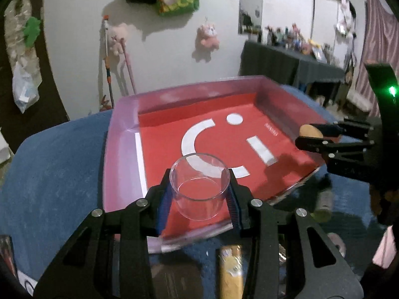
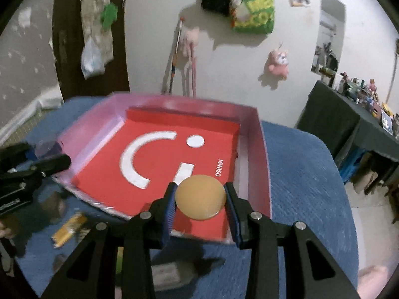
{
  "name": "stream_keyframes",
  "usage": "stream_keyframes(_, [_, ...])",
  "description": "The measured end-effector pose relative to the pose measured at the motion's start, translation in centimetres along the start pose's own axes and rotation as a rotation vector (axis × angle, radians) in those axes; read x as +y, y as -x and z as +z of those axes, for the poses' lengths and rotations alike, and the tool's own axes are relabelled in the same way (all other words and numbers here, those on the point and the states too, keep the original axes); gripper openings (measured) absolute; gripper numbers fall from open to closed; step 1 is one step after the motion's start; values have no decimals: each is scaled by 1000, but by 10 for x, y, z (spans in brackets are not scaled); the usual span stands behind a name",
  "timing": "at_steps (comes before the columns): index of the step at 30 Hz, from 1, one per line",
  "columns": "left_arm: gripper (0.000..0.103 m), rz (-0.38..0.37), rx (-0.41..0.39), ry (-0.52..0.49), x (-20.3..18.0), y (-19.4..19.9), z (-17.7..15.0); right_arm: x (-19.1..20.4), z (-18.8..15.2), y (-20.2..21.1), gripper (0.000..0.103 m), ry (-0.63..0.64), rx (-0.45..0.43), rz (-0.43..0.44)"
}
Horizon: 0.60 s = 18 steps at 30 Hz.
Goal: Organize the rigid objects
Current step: 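Lower the cup into the red box with the left tool while the right tool releases the disc there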
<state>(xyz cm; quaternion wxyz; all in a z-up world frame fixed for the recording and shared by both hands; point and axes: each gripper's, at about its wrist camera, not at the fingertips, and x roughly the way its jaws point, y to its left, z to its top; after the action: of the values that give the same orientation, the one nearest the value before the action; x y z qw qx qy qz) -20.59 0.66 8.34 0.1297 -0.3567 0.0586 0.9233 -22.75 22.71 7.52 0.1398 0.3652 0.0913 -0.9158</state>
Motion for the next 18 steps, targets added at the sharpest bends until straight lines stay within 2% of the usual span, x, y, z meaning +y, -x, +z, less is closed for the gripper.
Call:
stream_keyframes(5, [37,16,92,-37,-2,-26,-1,-4,8,-39,40,24,137,16])
stream_keyframes(7, [37,20,112,-46,-1,-32,-2,0,11,-44,40,63,162,-15])
stream_keyframes(9, [37,34,134,-51,0,-37,-2,1,13,-47,40,66,191,0])
stream_keyframes(12, [37,40,165,-56,3,-45,-5,5,11,-51,40,104,225,-25])
stream_keyframes(18, [37,31,184,-49,5,-49,-6,13,4,-63,40,138,274,-26])
